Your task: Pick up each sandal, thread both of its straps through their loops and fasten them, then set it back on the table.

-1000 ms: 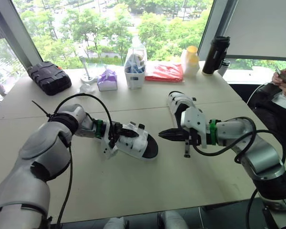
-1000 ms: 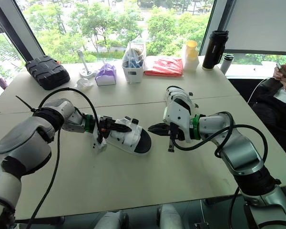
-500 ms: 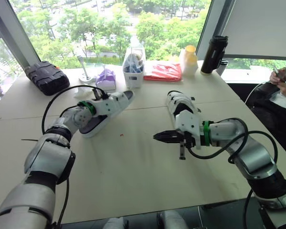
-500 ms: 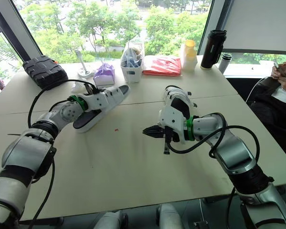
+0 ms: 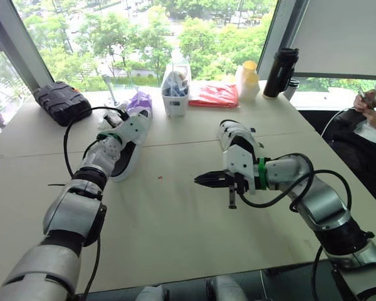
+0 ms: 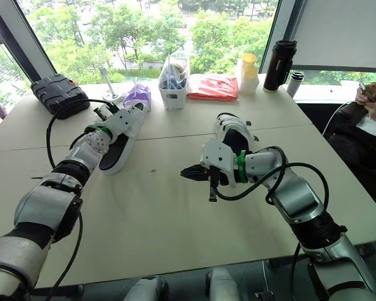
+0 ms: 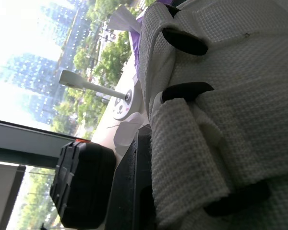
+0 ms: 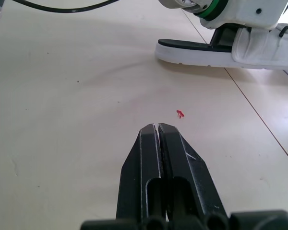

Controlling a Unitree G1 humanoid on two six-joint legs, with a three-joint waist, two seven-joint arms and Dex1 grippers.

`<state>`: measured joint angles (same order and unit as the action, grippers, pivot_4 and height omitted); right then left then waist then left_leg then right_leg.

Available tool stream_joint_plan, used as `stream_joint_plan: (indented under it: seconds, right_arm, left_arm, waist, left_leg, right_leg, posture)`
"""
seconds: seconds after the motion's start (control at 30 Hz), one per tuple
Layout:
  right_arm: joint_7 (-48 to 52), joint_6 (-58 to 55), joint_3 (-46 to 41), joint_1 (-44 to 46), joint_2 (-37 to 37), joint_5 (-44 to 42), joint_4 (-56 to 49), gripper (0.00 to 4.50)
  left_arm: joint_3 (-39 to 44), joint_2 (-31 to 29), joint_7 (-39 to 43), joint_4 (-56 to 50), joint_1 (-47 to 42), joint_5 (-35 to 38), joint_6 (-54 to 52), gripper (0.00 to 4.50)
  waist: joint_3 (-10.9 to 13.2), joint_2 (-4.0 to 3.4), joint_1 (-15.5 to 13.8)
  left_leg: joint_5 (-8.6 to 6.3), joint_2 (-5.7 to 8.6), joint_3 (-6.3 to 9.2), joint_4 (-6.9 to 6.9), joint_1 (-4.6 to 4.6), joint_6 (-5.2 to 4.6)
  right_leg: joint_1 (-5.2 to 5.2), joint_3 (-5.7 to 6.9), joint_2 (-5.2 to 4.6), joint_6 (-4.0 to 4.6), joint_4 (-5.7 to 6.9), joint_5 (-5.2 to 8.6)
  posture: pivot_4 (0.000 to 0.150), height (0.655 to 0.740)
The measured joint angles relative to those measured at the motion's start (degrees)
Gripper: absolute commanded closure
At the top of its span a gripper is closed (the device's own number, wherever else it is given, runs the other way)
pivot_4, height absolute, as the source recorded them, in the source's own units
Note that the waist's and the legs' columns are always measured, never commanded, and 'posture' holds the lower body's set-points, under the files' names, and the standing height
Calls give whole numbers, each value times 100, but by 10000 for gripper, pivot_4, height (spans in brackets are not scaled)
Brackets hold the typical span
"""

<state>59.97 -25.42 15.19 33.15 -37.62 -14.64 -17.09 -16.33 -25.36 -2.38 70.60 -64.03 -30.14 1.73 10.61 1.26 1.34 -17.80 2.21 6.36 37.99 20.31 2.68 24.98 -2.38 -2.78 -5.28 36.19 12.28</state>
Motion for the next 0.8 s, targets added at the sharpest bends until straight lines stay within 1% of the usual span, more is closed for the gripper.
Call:
stream_joint_plan:
  seconds: [0.07, 0.17, 0.37, 0.67, 0.73, 0.77, 0.8]
  right_arm:
    - [-1, 23, 13, 26, 41, 28, 9, 45000]
    - [-6, 57, 21, 36, 58, 71, 23, 45000]
    - [-16, 95, 22, 35, 80, 158, 45, 45000]
    - [-22, 168, 22, 35, 119, 255, 46, 45000]
    - [-22, 202, 22, 35, 121, 262, 48, 45000]
    - [-21, 213, 22, 35, 122, 265, 49, 45000]
    - [-21, 216, 22, 35, 126, 268, 55, 45000]
  left_arm:
    - [-291, 72, -61, 73, -116, -238, -478, 44657]
    - [-713, 107, 77, 165, -201, -572, -931, 44657]
    - [-771, 280, 346, 246, -388, -632, -1568, 44657]
    - [-1133, 288, 593, 245, -414, -871, -2039, 44657]
    - [-1224, 289, 677, 242, -413, -933, -2135, 35963]
    - [-1256, 289, 721, 245, -411, -948, -2166, 32869]
    - [-1283, 288, 763, 250, -381, -965, -2226, 27941]
  waist:
    - [0, 0, 26]
    - [0, 0, 119]
    - [0, 0, 131]
    - [0, 0, 126]
    - [0, 0, 126]
    - [0, 0, 125]
    - [0, 0, 124]
  left_leg:
    - [0, -2, 0, 0, 1, 0]
    - [-1, -1, 0, 0, 4, -1]
    - [-2, -1, -1, 0, 5, -2]
    - [-1, 0, -2, 0, 7, -2]
    - [-2, 0, -2, 0, 7, -2]
    - [-1, 0, -2, 0, 7, -2]
    - [-1, 0, -2, 0, 6, -2]
  right_leg:
    - [0, 0, 3, 0, 1, 0]
    - [1, -1, 1, 0, 0, 0]
    - [4, -2, 1, 0, 0, 0]
    - [5, -3, 0, 0, 0, 0]
    - [5, -3, 0, 0, 0, 0]
    - [5, -3, 0, 0, 0, 0]
    - [5, -3, 0, 0, 0, 0]
  posture:
    - [1500, 7400]
    - [1500, 7400]
    - [1500, 7400]
    - [1500, 7400]
    - [1500, 7400]
    - [1500, 7400]
    - [1500, 7400]
